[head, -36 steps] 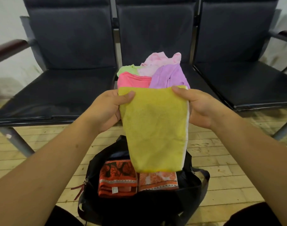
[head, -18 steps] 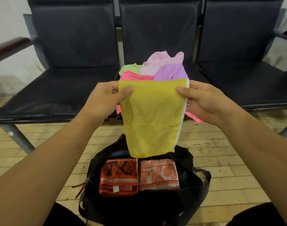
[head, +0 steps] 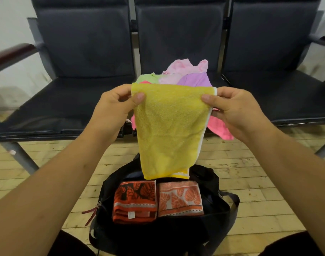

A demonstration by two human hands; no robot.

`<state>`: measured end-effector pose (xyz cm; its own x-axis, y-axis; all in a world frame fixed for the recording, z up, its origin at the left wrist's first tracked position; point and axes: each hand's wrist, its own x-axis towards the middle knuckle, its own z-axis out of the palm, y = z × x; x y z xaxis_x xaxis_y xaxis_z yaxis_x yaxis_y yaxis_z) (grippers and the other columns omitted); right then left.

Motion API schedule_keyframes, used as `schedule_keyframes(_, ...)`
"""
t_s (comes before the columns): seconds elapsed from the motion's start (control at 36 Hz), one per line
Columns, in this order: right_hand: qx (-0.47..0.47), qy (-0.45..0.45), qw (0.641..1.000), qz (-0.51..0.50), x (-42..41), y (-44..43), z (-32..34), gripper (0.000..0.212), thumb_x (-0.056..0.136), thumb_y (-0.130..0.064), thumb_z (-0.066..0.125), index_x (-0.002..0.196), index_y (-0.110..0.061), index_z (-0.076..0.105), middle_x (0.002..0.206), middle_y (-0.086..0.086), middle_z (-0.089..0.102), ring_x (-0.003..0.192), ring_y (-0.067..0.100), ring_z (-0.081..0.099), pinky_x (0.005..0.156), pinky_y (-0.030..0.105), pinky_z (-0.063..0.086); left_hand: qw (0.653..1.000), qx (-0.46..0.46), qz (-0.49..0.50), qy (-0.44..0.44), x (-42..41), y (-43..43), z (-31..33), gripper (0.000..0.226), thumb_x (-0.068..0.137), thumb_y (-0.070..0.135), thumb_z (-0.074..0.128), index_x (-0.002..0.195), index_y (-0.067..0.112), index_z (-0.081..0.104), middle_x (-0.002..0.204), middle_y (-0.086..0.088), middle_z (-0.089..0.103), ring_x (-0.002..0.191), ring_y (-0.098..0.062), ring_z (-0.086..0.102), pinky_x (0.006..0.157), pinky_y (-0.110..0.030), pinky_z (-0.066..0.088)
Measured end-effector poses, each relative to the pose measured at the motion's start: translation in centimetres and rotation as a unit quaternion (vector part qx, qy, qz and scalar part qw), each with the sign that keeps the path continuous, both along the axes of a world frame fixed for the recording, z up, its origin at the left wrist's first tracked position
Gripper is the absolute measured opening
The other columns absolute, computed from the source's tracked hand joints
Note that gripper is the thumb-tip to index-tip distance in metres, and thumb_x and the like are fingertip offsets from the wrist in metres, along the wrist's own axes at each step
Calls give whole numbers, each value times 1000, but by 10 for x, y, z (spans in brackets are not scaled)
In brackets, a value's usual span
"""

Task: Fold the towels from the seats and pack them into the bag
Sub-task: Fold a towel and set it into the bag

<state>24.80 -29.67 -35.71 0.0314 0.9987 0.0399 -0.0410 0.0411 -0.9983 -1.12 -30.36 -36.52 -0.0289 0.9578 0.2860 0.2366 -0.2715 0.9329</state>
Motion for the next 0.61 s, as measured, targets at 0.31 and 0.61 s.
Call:
schedule_keyframes(0.31,-69,80,994,-23,-3,16,-20,17,80,-19,79,82,-5,69,91,22,66,91,38,65,93,51,55,993,-110,-42,9,4,0,-4,20,98,22,55,103,23,74,106,-3,72,97,-18,63,98,-45,48)
schedule_keyframes(0.61,-19,-54,997,44,9,16,-17,24,91,-7,71,114,-12,68,111,14,73,102,32,72,92,51,57,990,-120,8,-71,6,-1,-6,23,86,30,67,72,21,52,89,-9,50,87,-25,50,87,-56,51)
